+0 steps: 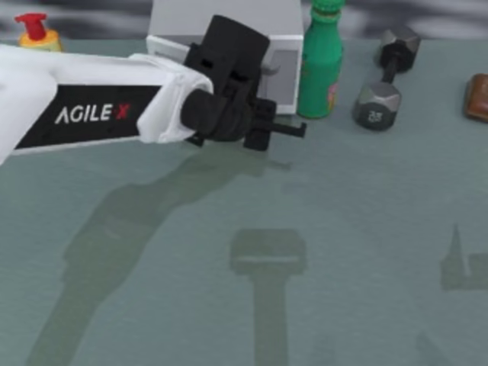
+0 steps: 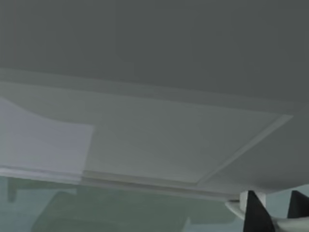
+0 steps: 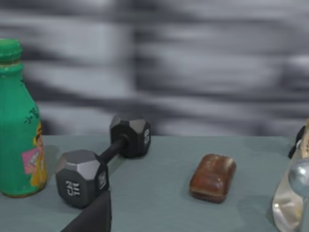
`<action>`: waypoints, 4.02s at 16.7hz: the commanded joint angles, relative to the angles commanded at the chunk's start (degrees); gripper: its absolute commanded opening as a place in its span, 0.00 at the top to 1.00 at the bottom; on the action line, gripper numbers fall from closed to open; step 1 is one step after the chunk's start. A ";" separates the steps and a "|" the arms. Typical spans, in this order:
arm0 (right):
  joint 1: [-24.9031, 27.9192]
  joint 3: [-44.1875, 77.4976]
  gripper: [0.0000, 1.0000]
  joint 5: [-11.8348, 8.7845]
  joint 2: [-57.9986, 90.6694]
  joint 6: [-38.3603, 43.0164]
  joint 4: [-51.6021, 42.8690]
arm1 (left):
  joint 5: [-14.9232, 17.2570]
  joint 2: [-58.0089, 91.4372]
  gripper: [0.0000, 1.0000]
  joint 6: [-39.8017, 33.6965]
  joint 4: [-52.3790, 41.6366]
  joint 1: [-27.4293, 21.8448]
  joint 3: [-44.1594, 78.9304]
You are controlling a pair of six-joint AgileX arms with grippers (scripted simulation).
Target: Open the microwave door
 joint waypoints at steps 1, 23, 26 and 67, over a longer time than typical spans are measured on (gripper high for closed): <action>0.00 0.00 0.00 0.00 0.00 0.00 0.00 | 0.00 0.00 1.00 0.00 0.00 0.00 0.00; 0.00 0.00 0.00 0.00 0.00 0.00 0.00 | 3.37 -2.40 1.00 4.00 1.72 1.16 -3.68; 0.00 0.00 0.00 0.00 0.00 0.00 0.00 | 3.37 -2.40 1.00 4.00 1.72 1.16 -3.68; 0.00 0.00 0.00 0.00 0.00 0.00 0.00 | 7.05 -4.70 1.00 8.30 3.02 2.57 -7.08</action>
